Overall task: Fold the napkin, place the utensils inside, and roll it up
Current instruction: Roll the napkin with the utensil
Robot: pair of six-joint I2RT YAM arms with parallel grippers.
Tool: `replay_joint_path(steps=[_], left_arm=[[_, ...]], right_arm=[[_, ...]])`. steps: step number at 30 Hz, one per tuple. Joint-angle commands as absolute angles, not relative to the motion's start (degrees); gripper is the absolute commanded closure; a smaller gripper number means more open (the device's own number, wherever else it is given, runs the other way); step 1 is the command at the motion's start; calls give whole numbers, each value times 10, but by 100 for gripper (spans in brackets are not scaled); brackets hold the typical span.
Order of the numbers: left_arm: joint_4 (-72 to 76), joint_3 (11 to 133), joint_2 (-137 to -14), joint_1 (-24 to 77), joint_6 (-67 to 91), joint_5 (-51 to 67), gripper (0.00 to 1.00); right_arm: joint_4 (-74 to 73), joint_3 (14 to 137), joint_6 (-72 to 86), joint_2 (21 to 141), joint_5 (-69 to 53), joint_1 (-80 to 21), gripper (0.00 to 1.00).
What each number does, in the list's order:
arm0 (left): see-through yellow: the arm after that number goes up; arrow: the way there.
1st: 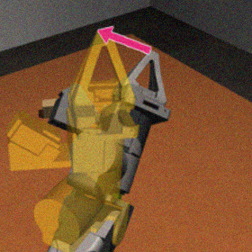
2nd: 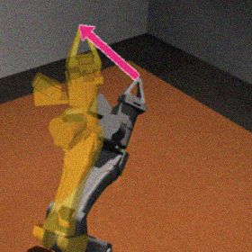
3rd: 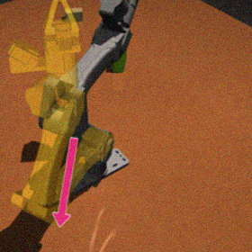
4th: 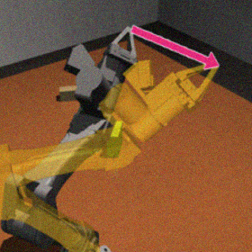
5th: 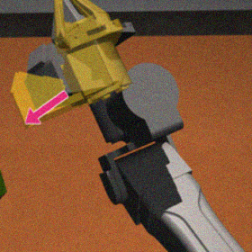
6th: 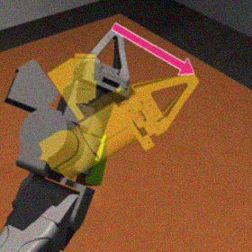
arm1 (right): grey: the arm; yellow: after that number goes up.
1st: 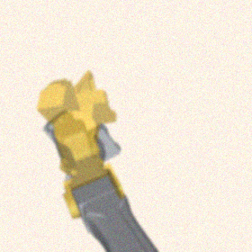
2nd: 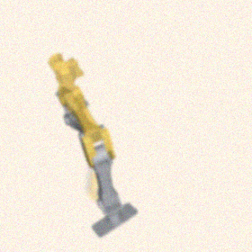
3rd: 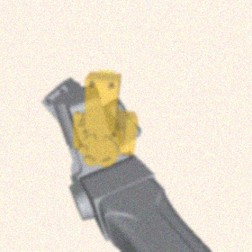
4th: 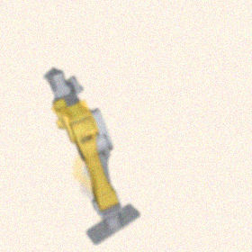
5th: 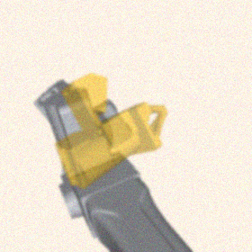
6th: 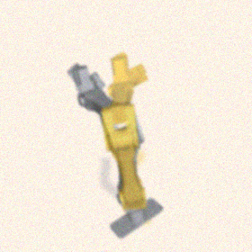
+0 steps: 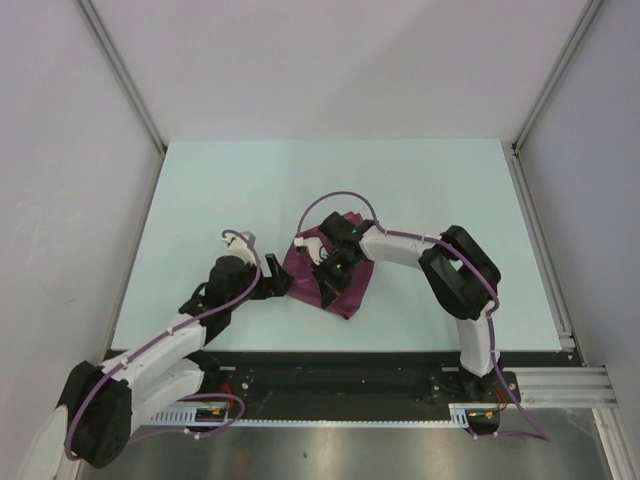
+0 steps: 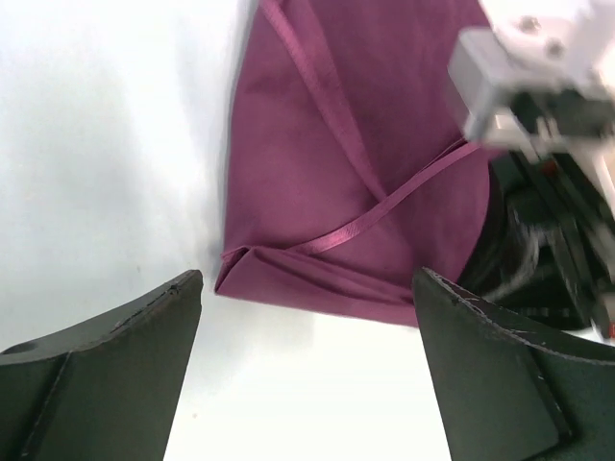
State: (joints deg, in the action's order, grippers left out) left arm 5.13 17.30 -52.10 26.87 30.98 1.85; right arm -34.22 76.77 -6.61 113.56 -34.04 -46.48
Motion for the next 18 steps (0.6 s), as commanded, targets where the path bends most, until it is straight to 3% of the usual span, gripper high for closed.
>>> replay_joint_path(steps=[1, 18], left_arm=[[50, 164, -533, 264, 297, 23, 5], [127, 166, -630, 258, 296, 61, 14]], right_arm=[[-374, 795, -62, 1185, -456, -425, 100], [-383, 816, -80, 1264, -548, -365, 100]])
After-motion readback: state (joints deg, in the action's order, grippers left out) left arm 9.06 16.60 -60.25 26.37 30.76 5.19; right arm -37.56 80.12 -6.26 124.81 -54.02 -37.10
